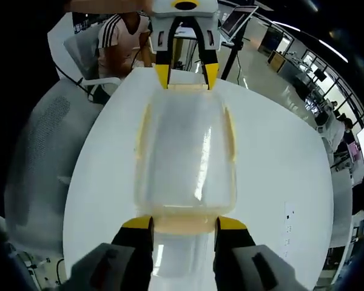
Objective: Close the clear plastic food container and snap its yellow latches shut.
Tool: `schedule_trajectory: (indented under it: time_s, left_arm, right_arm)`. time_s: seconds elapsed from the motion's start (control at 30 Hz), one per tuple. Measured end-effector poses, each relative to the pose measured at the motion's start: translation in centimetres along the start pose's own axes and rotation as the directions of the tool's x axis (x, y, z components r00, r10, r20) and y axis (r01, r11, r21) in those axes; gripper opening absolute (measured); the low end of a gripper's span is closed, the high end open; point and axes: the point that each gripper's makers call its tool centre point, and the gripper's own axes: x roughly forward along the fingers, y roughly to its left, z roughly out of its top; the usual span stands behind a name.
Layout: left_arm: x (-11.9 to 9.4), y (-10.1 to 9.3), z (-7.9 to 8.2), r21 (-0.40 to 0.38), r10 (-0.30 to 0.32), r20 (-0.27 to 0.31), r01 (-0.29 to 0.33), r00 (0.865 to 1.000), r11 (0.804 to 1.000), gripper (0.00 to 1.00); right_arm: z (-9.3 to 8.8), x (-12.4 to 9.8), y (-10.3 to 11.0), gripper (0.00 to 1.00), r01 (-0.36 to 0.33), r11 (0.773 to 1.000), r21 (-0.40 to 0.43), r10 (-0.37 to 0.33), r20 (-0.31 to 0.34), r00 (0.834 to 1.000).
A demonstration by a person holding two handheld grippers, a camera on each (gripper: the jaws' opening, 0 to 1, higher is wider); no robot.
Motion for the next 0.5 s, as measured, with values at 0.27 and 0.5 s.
schedule_trajectory:
  time_s: [0.27, 0.5]
  left_arm:
    - [0.2, -0.3, 0.9, 0.004, 0.0, -0.003, 0.0, 1.0, 1.0, 0.35]
    - [0.9, -0.6, 1.7, -0.004, -0.006, 0.005, 0.006, 1.0, 1.0, 0.35]
  right_arm:
    - [-0.6, -0.7, 0.4, 0.36, 0.002, 1.0, 0.004, -0.002, 0.015, 1.0]
    - [-1.5, -1.1, 0.6, 0.36, 0.0, 1.0, 0.01, 0.0, 0.015, 1.0]
